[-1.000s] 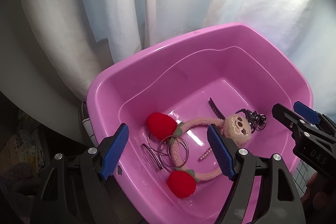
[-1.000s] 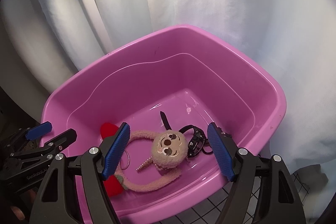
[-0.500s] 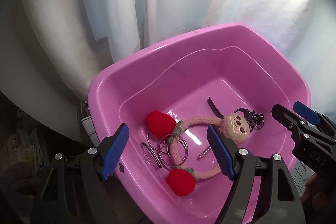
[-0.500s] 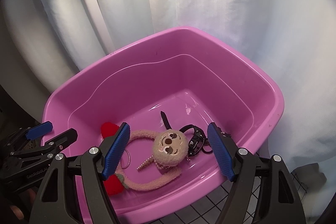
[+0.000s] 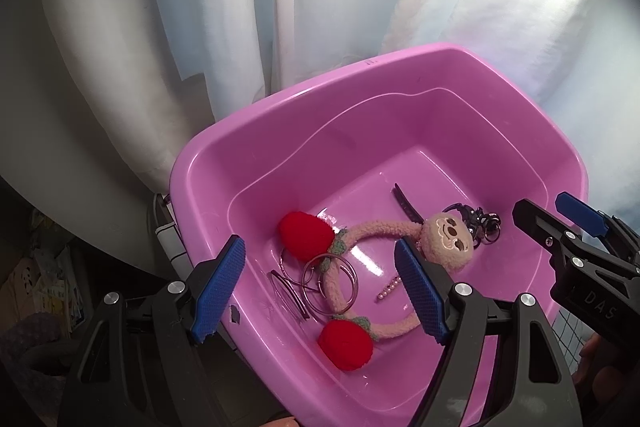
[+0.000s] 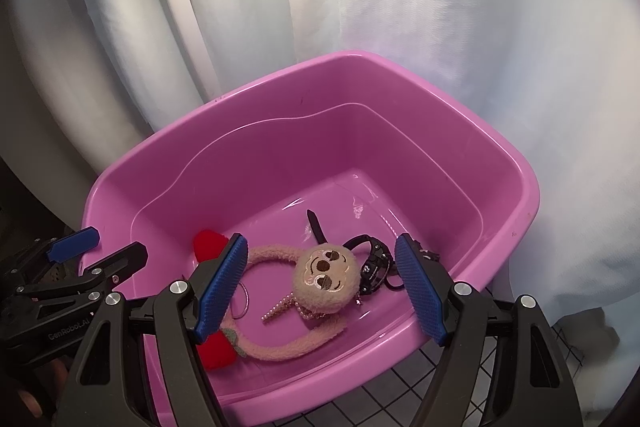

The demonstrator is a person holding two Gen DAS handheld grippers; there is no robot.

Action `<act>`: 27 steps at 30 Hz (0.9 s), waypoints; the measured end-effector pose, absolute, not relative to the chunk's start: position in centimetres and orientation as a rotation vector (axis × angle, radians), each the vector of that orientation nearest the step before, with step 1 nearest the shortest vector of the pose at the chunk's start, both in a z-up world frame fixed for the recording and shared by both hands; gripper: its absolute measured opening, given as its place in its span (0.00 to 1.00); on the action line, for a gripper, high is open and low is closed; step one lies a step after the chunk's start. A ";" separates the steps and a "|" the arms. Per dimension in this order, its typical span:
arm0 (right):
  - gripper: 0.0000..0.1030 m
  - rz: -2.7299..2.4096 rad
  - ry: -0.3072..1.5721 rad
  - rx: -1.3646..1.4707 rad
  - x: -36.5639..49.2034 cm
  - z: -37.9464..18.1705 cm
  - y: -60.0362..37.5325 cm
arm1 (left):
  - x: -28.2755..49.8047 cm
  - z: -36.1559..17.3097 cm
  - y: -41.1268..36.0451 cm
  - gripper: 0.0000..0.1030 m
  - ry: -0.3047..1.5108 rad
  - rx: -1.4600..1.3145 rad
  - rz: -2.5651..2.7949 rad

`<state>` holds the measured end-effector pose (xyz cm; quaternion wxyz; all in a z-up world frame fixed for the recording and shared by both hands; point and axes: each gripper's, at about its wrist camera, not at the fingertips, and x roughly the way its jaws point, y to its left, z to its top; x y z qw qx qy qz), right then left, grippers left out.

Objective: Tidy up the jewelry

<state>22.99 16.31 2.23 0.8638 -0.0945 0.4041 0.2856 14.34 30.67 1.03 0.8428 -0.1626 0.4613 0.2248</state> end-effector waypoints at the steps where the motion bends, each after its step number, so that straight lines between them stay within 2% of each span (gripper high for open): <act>1: 0.71 0.598 0.846 -0.198 23.0 2.3 16.3 | 14.3 1.0 30.6 0.73 0.974 -0.344 0.475; 27: 0.71 0.592 0.840 -0.205 23.0 2.4 16.3 | 14.5 1.1 30.5 0.74 0.974 -0.330 0.464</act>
